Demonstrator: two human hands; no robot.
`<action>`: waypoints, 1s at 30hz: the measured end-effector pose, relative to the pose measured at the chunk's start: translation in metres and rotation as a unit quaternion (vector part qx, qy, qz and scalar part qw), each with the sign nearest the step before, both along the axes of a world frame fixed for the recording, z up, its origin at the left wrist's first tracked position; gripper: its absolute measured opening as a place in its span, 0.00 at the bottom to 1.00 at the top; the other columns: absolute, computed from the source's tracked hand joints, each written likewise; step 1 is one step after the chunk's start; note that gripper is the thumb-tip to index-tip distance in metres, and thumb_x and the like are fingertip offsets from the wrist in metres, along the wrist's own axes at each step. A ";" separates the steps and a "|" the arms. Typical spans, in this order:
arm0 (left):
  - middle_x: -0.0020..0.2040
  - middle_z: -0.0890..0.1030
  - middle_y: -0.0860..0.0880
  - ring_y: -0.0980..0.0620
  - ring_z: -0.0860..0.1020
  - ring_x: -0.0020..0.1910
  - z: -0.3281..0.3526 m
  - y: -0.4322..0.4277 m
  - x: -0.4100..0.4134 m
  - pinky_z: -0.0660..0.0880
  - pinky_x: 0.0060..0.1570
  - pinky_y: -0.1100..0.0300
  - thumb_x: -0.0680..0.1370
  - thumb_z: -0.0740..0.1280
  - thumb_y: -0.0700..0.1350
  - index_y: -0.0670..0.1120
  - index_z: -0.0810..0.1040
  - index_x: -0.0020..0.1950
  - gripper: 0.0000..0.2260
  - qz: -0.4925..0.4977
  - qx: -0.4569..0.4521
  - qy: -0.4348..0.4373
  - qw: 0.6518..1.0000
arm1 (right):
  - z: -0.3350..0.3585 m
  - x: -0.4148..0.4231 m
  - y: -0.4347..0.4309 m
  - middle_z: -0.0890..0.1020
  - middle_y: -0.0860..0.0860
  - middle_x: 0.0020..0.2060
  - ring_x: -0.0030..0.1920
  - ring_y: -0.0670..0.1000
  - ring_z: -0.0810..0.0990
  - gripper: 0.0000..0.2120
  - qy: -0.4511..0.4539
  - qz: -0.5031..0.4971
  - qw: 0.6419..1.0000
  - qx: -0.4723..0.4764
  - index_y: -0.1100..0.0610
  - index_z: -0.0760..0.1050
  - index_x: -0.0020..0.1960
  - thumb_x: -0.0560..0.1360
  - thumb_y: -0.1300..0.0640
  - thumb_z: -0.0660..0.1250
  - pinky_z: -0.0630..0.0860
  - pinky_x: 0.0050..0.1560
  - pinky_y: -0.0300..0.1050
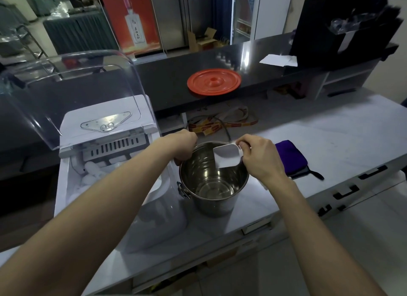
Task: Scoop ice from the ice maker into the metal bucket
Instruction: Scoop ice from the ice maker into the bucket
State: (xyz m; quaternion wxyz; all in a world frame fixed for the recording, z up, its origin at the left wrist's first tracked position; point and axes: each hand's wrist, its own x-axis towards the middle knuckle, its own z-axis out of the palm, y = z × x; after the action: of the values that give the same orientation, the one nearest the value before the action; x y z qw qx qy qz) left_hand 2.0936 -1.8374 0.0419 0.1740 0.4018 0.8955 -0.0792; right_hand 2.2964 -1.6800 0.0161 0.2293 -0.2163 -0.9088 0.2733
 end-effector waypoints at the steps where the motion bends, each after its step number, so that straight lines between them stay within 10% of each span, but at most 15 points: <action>1: 0.47 0.84 0.45 0.49 0.84 0.42 -0.002 0.000 0.000 0.83 0.40 0.56 0.80 0.72 0.37 0.42 0.80 0.63 0.12 0.006 -0.004 -0.004 1.000 | 0.000 0.000 -0.001 0.85 0.49 0.49 0.49 0.50 0.82 0.11 -0.003 -0.005 1.000 -0.003 0.55 0.83 0.56 0.86 0.57 0.62 0.81 0.51 0.50; 16: 0.52 0.77 0.47 0.48 0.79 0.48 0.004 0.004 0.018 0.76 0.40 0.57 0.81 0.68 0.37 0.46 0.67 0.73 0.22 0.045 0.050 -0.076 0.995 | -0.005 0.014 -0.004 0.82 0.58 0.61 0.51 0.56 0.79 0.20 -0.156 -0.039 0.984 -0.072 0.60 0.71 0.72 0.86 0.48 0.65 0.75 0.47 0.51; 30: 0.55 0.79 0.50 0.49 0.79 0.50 0.052 -0.009 0.050 0.72 0.43 0.59 0.82 0.68 0.40 0.49 0.74 0.68 0.15 0.055 0.208 -0.049 0.975 | 0.029 0.043 0.014 0.81 0.49 0.42 0.38 0.41 0.76 0.14 0.003 -0.109 0.991 -0.073 0.58 0.81 0.66 0.85 0.53 0.65 0.68 0.36 0.36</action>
State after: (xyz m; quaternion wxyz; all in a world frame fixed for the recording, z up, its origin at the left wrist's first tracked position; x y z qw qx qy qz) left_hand 2.1437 -1.8465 0.0936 0.1348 0.3827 0.9035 0.1384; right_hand 2.3395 -1.6661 0.0447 0.2437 -0.3299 -0.8567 0.3129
